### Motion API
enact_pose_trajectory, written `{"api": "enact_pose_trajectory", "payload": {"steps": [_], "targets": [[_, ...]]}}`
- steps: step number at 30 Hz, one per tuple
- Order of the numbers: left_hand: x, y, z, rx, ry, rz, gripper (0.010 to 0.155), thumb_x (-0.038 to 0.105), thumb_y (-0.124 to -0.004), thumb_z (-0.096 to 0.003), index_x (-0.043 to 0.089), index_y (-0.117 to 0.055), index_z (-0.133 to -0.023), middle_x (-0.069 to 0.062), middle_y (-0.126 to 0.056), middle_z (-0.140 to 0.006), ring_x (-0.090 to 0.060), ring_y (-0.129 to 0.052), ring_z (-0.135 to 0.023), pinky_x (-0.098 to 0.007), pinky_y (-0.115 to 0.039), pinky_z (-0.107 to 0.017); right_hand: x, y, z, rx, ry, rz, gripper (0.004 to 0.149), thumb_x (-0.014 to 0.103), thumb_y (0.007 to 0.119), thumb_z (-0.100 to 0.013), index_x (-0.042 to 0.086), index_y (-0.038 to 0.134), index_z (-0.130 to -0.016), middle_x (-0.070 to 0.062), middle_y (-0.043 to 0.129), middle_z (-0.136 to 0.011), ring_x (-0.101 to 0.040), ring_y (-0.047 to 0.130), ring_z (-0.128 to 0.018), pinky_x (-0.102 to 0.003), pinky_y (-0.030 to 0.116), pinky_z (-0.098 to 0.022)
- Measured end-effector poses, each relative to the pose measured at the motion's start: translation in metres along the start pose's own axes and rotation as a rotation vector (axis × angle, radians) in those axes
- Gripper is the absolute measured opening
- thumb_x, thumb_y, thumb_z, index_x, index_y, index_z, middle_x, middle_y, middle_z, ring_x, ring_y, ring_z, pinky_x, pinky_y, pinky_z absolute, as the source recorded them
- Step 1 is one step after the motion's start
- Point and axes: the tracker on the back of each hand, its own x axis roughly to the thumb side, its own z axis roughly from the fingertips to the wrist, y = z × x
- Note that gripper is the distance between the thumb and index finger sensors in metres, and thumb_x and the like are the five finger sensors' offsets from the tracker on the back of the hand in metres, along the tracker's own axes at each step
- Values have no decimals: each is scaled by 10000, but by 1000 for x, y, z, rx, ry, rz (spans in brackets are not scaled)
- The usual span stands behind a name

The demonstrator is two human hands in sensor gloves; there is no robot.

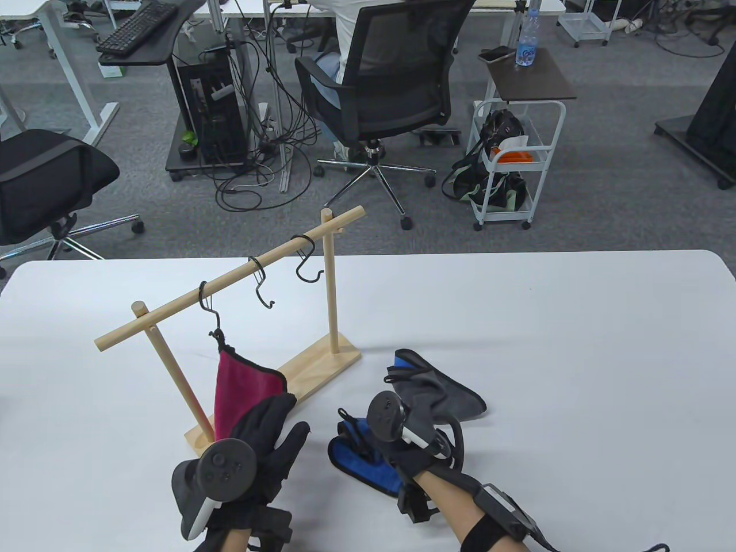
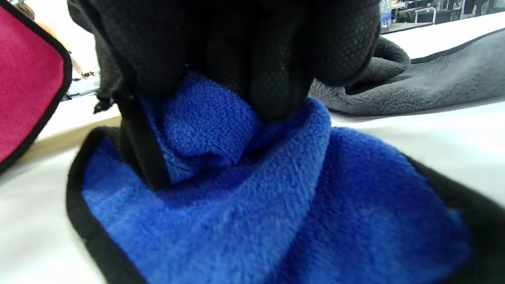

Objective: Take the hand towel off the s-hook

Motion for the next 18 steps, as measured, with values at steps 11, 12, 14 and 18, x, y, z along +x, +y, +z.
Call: {"api": "enact_pose_trajectory", "payload": {"steps": [11, 12, 14, 18], "targets": [[0, 0, 0, -5, 4, -10, 632, 598, -645, -603, 268, -613, -1141, -116, -667, -1187, -432, -676, -1089, -653, -538, -788, 10, 13, -5, -16, 9, 155, 442, 440, 815, -583, 234, 773, -971, -74, 922, -811, -292, 941, -704, -489, 739, -626], [0, 0, 0, -6, 4, -10, 633, 597, -645, -603, 266, -614, -1141, -115, -667, -1188, -434, -675, -1089, -655, -537, -788, 11, 12, -6, -9, 7, 162, 442, 439, 815, -583, 232, 775, -971, -77, 923, -812, -294, 942, -703, -491, 740, -624], [0, 0, 0, -6, 4, -10, 631, 598, -645, -604, 268, -614, -1141, -118, -667, -1188, -433, -676, -1089, -654, -536, -788, 11, 10, -6, 0, 9, 148, 445, 440, 814, -584, 228, 774, -974, -78, 923, -818, -297, 942, -709, -493, 739, -626], [0, -1, -1, -9, 4, -6, 632, 598, -644, -604, 266, -615, -1141, -117, -666, -1188, -434, -676, -1088, -654, -536, -788, 6, 4, -2, 6, 11, 96, 458, 446, 804, -590, 220, 768, -987, -93, 919, -838, -314, 937, -725, -501, 733, -633]]}}
